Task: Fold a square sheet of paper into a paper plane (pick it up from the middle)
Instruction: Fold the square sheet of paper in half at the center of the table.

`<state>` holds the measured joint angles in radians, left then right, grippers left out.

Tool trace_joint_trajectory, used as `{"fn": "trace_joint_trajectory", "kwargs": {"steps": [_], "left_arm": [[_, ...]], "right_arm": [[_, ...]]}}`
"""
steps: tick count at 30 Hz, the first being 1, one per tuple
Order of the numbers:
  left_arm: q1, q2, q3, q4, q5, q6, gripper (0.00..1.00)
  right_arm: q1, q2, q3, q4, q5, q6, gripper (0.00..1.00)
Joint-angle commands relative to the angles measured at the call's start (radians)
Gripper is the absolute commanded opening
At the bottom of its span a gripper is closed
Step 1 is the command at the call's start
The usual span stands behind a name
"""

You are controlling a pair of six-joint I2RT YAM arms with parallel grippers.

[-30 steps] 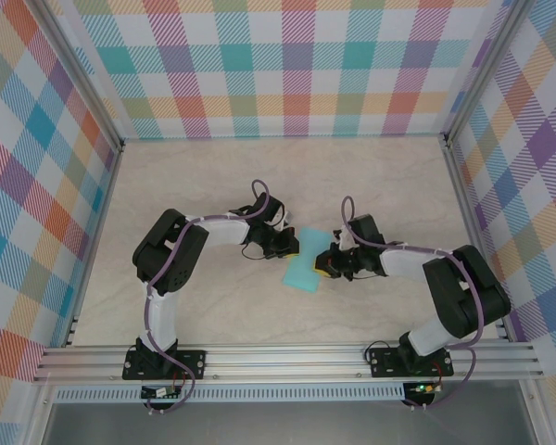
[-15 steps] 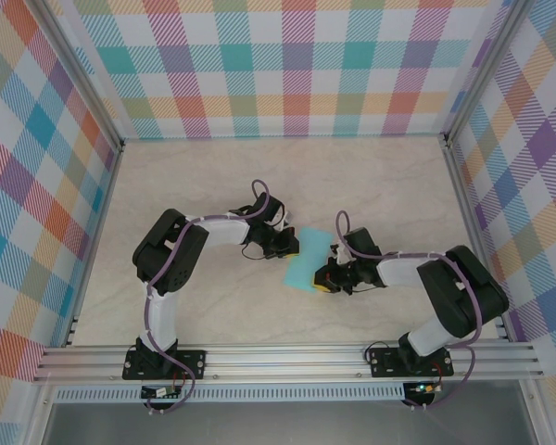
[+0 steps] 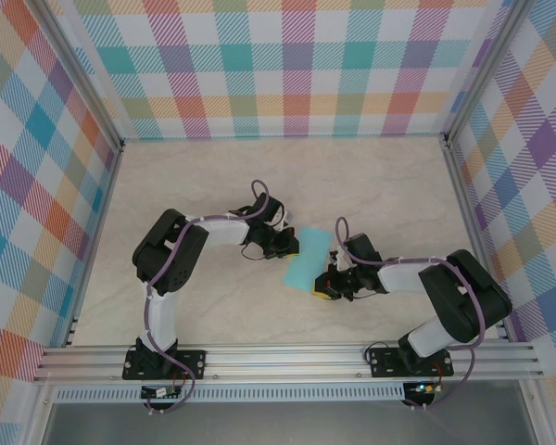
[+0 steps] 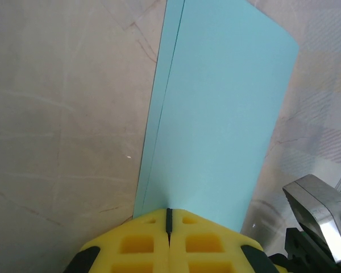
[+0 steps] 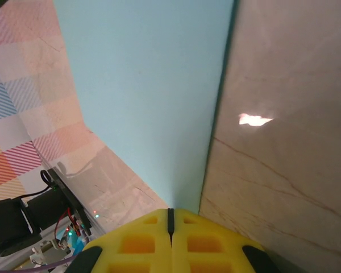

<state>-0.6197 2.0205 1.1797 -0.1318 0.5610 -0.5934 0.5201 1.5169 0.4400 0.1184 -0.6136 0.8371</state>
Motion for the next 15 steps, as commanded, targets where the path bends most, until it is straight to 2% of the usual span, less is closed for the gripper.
{"fn": "trace_joint_trajectory", "kwargs": {"steps": [1, 5, 8, 9, 11, 15], "left_arm": [[-0.006, 0.067, -0.055, -0.158, -0.092, -0.002, 0.00], [-0.006, 0.040, -0.052, -0.155, -0.076, -0.010, 0.00], [-0.005, 0.002, -0.050, -0.155, -0.053, -0.030, 0.00], [-0.006, -0.016, -0.048, -0.155, -0.048, -0.034, 0.00], [-0.006, -0.058, -0.047, -0.114, -0.046, -0.047, 0.00], [-0.006, -0.124, -0.032, -0.126, -0.069, -0.056, 0.02]], "right_arm": [[0.009, -0.005, -0.007, -0.032, 0.003, -0.016, 0.01], [0.008, -0.118, 0.055, -0.184, 0.071, -0.065, 0.04], [-0.019, -0.179, 0.119, -0.320, 0.195, -0.090, 0.15], [-0.035, -0.180, 0.141, -0.358, 0.226, -0.092, 0.16], [-0.070, -0.166, 0.183, -0.409, 0.289, -0.090, 0.25], [-0.115, -0.086, 0.261, -0.413, 0.314, -0.076, 0.30]]}}
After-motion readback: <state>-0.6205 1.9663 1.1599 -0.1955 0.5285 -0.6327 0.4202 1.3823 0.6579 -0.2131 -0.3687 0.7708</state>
